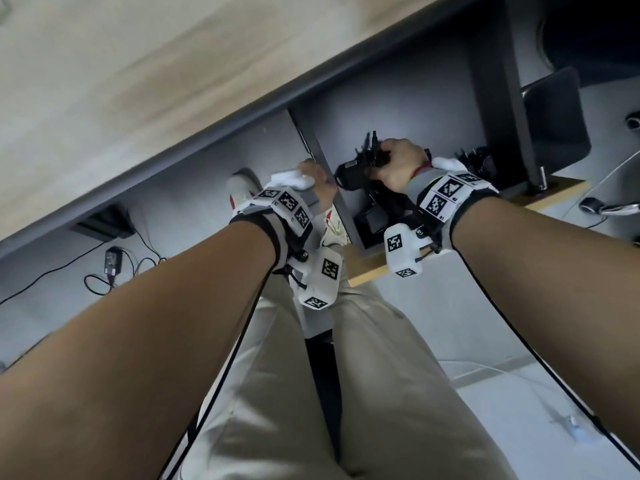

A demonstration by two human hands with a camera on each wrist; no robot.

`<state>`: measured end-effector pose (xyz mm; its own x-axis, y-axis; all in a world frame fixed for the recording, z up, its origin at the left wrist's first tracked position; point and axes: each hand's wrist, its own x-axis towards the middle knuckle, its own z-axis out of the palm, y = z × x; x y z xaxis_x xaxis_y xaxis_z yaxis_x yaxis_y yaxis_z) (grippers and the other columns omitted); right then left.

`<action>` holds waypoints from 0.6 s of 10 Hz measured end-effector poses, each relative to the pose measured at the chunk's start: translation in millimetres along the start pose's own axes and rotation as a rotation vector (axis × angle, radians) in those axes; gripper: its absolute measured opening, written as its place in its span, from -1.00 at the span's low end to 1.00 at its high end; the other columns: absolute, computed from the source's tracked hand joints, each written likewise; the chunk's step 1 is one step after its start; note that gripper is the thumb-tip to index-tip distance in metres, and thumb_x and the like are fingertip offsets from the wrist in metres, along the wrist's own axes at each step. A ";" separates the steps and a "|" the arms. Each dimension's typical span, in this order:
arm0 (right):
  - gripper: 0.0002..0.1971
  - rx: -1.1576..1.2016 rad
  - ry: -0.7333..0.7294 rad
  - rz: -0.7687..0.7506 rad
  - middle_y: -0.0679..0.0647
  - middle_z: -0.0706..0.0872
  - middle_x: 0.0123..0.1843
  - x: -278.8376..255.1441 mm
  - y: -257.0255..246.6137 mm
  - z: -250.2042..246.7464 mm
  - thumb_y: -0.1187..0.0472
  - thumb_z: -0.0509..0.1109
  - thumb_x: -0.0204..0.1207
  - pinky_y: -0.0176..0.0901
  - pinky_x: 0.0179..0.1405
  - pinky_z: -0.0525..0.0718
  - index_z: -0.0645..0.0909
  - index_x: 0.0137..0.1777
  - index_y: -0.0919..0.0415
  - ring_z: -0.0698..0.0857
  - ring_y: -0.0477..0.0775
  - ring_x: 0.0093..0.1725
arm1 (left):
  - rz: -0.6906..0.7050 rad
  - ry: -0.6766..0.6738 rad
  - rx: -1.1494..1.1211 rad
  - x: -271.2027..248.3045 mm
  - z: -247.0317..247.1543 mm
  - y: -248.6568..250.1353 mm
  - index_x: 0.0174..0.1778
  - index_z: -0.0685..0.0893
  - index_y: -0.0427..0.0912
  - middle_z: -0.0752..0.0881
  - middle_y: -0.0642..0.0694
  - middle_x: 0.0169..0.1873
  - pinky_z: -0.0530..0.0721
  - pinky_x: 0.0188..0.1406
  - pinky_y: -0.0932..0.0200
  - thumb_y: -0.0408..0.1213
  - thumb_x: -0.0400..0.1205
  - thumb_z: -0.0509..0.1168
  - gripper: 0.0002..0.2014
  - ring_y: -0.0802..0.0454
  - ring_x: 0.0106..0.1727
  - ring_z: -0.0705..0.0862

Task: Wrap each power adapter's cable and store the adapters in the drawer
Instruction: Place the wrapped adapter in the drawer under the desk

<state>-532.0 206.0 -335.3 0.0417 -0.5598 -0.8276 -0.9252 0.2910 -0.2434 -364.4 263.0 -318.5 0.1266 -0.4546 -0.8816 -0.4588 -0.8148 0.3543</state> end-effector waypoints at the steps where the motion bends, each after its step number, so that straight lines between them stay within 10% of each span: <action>1: -0.48 -0.081 -0.033 -0.017 0.06 0.73 0.30 2.9 -0.5 -1.9 0.05 0.46 0.49 -0.23 0.08 0.53 0.55 0.48 0.00 0.69 0.20 0.24 | -0.001 -0.002 0.018 3.1 -0.1 0.1 0.22 0.62 -0.40 0.68 -0.18 -0.12 0.82 -0.03 -0.13 -0.35 0.60 0.35 -0.70 -0.25 0.02 0.81; 4: -0.20 -0.159 -0.077 0.082 0.17 0.55 0.29 -0.9 -5.5 9.4 -0.02 0.54 0.29 0.16 0.26 0.64 0.20 0.47 0.00 0.67 0.28 0.15 | -0.048 -0.005 0.007 3.4 0.2 3.6 -0.32 0.42 0.00 0.67 -0.17 -0.14 0.79 0.05 -0.20 -0.36 0.59 0.35 -0.73 -0.29 0.08 0.79; 6: -0.28 0.038 0.000 0.067 0.16 0.55 0.35 -24.9 -3.6 -19.7 0.06 0.58 0.38 -0.12 0.13 0.55 0.32 0.47 0.13 0.61 0.25 0.30 | -0.026 -0.009 0.022 -23.6 -8.7 26.0 -0.37 0.42 -0.01 0.66 -0.17 -0.18 0.73 0.17 -0.18 -0.30 0.61 0.36 -0.71 -0.17 -0.08 0.68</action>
<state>-537.1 203.6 -303.9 -0.0203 -0.5382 -0.8426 -0.9111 0.3569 -0.2061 -371.7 249.4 -285.8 0.1310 -0.4306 -0.8930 -0.4747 -0.8180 0.3248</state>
